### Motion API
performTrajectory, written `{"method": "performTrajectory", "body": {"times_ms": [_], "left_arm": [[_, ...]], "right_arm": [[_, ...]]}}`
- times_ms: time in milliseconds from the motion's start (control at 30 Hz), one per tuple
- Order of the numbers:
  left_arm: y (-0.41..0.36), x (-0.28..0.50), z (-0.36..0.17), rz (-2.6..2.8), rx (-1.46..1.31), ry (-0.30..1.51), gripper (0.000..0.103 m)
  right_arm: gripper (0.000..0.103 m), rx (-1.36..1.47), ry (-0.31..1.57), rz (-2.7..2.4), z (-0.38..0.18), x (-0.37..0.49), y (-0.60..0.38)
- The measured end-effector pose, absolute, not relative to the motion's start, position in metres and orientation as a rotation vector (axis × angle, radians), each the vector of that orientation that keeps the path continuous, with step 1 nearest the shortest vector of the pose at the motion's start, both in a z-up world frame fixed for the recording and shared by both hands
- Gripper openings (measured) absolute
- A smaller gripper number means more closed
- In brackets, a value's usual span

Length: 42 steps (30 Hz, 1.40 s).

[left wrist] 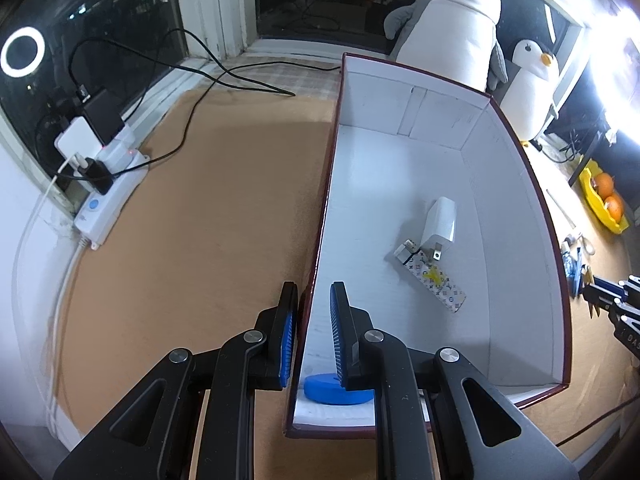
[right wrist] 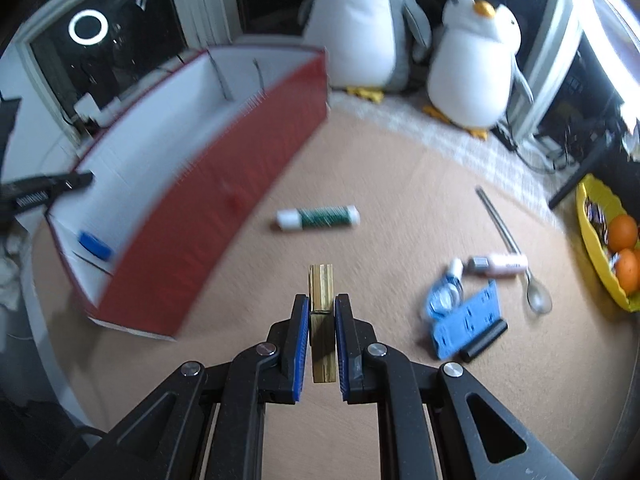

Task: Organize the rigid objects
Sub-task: 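Carry the clothespin into the box and open the right gripper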

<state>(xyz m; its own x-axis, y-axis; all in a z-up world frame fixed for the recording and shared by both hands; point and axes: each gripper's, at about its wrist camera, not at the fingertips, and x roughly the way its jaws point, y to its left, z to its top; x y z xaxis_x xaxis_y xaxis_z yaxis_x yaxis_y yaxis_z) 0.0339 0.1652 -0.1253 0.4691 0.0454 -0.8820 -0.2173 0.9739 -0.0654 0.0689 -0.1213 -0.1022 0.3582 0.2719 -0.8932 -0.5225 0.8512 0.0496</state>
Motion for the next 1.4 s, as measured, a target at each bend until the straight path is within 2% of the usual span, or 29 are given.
{"method": "performTrajectory", "body": {"times_ms": [333, 467, 1400], "left_arm": [[0.168, 0.029, -0.120, 0.142, -0.198, 1.048, 0.013], [0.169, 0.027, -0.118, 0.140, -0.202, 1.042, 0.010], [0.168, 0.025, -0.118, 0.155, -0.185, 1.030, 0.008]], "right_arm": [[0.012, -0.239, 1.020, 0.642, -0.067, 0.059, -0.059], [0.012, -0.239, 1.014, 0.674, -0.064, 0.057, -0.039], [0.012, -0.279, 1.110, 0.749, -0.105, 0.057, 0.028]]}}
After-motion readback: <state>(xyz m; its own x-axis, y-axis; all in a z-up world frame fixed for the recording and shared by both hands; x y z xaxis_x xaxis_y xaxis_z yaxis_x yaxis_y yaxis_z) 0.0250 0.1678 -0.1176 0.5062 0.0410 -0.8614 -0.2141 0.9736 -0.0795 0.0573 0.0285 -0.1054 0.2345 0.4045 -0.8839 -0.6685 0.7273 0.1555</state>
